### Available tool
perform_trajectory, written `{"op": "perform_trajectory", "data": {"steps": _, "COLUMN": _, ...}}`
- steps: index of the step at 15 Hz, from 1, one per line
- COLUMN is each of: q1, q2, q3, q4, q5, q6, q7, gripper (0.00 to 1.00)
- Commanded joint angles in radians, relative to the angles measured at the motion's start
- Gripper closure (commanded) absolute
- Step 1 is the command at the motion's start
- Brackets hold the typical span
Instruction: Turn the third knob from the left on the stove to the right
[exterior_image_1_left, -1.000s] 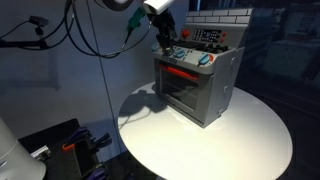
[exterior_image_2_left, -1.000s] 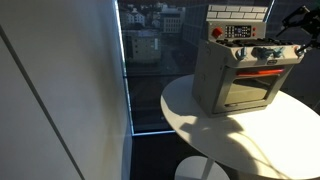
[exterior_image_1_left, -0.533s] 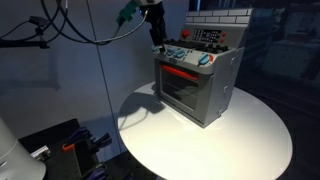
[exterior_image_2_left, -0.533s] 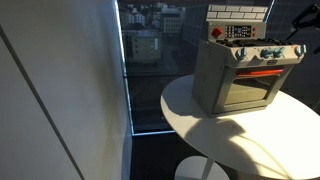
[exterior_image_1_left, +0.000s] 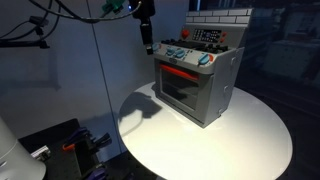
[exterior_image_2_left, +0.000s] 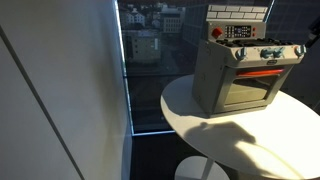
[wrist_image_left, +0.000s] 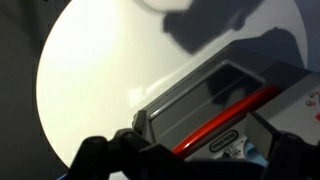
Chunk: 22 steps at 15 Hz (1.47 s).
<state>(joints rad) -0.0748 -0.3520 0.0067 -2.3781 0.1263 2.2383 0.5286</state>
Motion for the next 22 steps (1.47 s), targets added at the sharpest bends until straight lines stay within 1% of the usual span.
{"op": "perform_trajectory", "data": {"steps": 1, "q1": -0.004, "q2": -0.053, "q3": -0.010, "q4": 0.018, "q5": -0.024, "q6": -0.165, "q7": -0.117, "gripper": 0.00}}
{"op": "perform_trajectory", "data": {"steps": 6, "q1": -0.009, "q2": -0.112, "q3": -0.004, "q4": 0.029, "q5": -0.090, "q6": -0.355, "q7": -0.211, "gripper": 0.00}}
{"op": "perform_trajectory", "data": {"steps": 9, "q1": -0.012, "q2": -0.150, "q3": 0.002, "q4": 0.033, "q5": -0.145, "q6": -0.451, "q7": -0.235, "gripper": 0.00}}
{"op": "perform_trajectory", "data": {"steps": 12, "q1": -0.008, "q2": -0.198, "q3": 0.000, "q4": 0.030, "q5": -0.166, "q6": -0.528, "q7": -0.257, "gripper": 0.00}}
{"op": "perform_trajectory", "data": {"steps": 16, "q1": -0.003, "q2": -0.266, "q3": -0.006, "q4": 0.022, "q5": -0.151, "q6": -0.585, "q7": -0.283, "gripper": 0.00}}
{"op": "perform_trajectory", "data": {"steps": 22, "q1": -0.004, "q2": -0.327, "q3": -0.009, "q4": 0.021, "q5": -0.143, "q6": -0.615, "q7": -0.299, "gripper": 0.00}}
